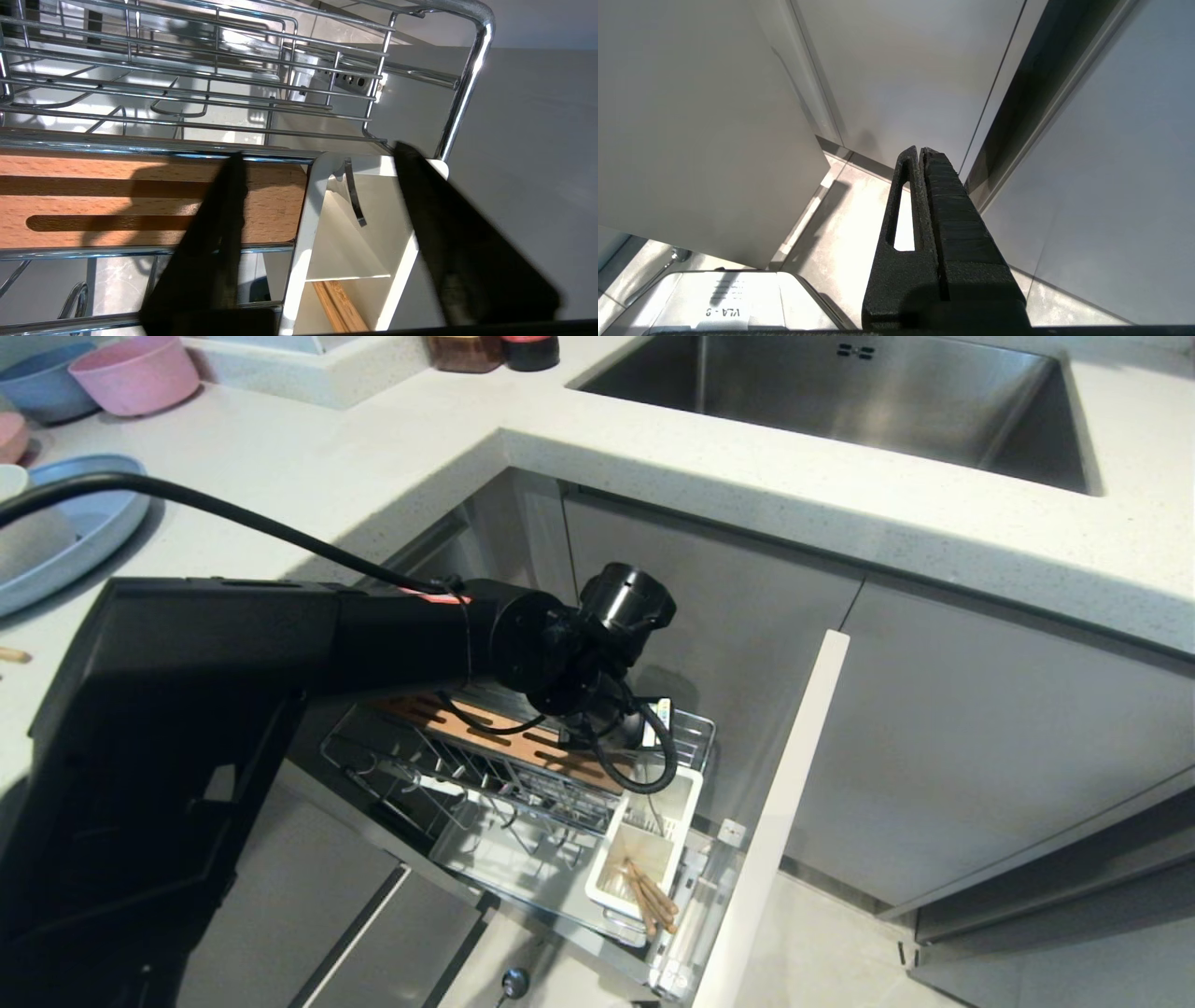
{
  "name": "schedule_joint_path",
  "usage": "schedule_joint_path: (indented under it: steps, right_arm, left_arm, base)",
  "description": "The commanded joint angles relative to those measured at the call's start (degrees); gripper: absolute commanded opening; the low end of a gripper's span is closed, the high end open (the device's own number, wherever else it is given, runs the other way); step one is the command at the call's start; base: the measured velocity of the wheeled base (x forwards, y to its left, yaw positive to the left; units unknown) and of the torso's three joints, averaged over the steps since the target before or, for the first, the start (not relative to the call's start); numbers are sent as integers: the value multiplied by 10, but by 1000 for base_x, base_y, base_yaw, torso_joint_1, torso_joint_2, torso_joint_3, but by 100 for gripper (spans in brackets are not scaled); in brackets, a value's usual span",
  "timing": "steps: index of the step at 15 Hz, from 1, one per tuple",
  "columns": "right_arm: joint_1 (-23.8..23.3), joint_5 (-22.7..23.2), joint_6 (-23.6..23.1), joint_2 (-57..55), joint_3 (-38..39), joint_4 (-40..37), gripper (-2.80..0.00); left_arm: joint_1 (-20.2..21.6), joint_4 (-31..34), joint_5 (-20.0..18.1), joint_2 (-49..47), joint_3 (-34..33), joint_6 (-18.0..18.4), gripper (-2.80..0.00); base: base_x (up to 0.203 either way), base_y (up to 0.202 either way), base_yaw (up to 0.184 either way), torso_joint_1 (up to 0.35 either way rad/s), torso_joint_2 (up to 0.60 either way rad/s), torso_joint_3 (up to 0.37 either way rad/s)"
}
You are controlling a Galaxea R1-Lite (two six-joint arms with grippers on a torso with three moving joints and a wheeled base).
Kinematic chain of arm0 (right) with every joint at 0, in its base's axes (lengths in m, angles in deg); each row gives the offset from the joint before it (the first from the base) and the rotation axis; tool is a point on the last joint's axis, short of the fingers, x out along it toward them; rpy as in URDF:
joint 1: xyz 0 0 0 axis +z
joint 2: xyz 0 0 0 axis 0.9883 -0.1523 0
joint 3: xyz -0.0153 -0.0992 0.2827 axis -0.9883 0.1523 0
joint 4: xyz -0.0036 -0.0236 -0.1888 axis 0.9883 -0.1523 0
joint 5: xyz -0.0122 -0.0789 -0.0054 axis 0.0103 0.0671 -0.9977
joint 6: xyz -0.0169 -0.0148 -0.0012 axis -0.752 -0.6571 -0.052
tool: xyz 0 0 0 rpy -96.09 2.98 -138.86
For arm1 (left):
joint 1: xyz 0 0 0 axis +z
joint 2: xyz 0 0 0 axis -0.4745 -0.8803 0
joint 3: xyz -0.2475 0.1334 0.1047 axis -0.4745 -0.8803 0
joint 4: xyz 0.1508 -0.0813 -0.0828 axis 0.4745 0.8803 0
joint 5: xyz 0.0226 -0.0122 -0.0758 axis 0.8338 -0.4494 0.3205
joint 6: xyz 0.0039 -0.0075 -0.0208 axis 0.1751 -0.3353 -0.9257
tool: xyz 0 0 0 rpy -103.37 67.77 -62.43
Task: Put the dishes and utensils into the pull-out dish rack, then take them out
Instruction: Take the fork out of the cupboard
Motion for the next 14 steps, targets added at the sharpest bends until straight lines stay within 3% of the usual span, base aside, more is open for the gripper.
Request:
schedule_joint_path:
  steps: [1,10,14]
  right_arm:
    - [0,0,0,0,1,0,-280]
    - [0,0,0,0,1,0,-280]
    - [0,0,0,0,1,0,-280]
  left_arm:
    - [-1,3,1,2,0,-1,-280]
    - [-10,4,-1,7,0,-3,-280]
    - [-28,17,1,54,0,-24,-280]
  base:
    - [0,0,0,0,0,0]
    - [0,0,0,0,0,0]
    - [0,0,0,0,0,0]
